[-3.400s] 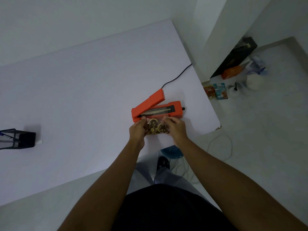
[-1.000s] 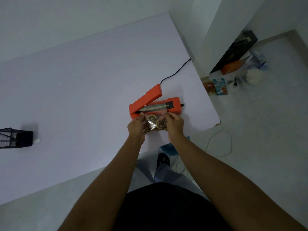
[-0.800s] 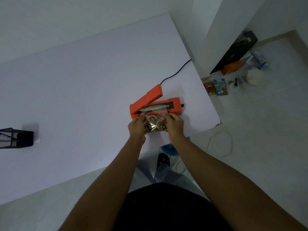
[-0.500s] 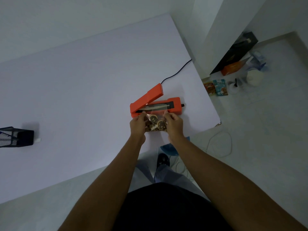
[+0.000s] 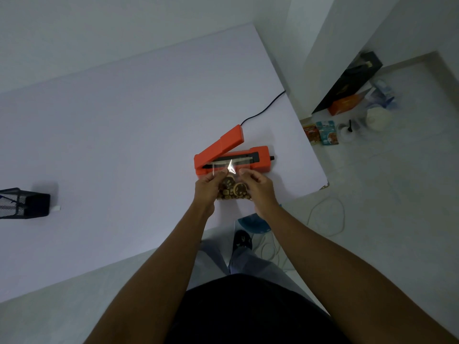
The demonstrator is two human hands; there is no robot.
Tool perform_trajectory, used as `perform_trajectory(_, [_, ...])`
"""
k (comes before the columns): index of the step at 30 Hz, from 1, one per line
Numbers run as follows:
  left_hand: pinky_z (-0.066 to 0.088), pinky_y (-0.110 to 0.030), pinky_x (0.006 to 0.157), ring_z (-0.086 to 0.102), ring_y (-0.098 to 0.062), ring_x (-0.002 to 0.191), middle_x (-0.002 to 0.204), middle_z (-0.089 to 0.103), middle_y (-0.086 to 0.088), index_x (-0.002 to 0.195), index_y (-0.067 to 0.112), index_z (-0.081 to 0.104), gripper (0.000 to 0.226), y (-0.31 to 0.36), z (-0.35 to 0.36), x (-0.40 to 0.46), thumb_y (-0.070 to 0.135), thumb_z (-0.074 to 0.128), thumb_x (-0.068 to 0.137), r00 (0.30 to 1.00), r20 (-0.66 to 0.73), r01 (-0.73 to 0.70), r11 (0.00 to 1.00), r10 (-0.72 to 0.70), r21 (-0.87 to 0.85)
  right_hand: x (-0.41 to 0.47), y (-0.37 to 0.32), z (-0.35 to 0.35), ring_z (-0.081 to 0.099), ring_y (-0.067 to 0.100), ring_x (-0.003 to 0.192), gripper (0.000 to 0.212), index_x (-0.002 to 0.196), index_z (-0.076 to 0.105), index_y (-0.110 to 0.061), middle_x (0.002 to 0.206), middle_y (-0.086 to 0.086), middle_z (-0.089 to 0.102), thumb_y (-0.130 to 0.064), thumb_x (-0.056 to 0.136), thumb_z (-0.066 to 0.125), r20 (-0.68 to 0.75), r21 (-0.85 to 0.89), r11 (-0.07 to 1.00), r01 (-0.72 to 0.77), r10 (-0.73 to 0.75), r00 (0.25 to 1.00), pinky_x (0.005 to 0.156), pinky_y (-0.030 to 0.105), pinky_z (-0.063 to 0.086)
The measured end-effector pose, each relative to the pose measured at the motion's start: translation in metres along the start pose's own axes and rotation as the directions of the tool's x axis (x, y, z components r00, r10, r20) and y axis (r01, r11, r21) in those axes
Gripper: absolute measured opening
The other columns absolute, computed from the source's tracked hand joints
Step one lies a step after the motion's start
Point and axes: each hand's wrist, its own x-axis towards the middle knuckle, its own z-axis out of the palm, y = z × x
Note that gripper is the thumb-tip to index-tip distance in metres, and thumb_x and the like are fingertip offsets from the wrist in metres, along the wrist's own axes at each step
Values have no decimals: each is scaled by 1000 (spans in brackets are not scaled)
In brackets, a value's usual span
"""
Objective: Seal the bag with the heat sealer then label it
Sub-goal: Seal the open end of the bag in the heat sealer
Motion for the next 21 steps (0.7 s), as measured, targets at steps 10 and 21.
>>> perform_trajectory(10, [61, -40, 82, 73, -28, 96, 107, 74, -13, 111, 1, 69, 37, 3, -9, -4, 31, 69, 90, 997, 35, -72, 997, 73, -41, 7, -5, -6, 74, 32, 94, 29, 102, 75, -13, 101, 10, 77, -35, 84, 78, 14, 59, 997, -45, 44, 999, 80, 47, 63])
perform_trajectory(21, [59, -39, 72, 72, -30, 88, 99, 73, -14, 111, 2, 64, 26, 7, -10, -3, 22, 63, 95, 991, 124, 72, 984, -51, -166, 13, -10, -3, 74, 28, 90, 28, 100, 74, -9, 100, 9, 77, -33, 85, 76, -38, 130, 981, -141, 147, 988, 70, 39, 62])
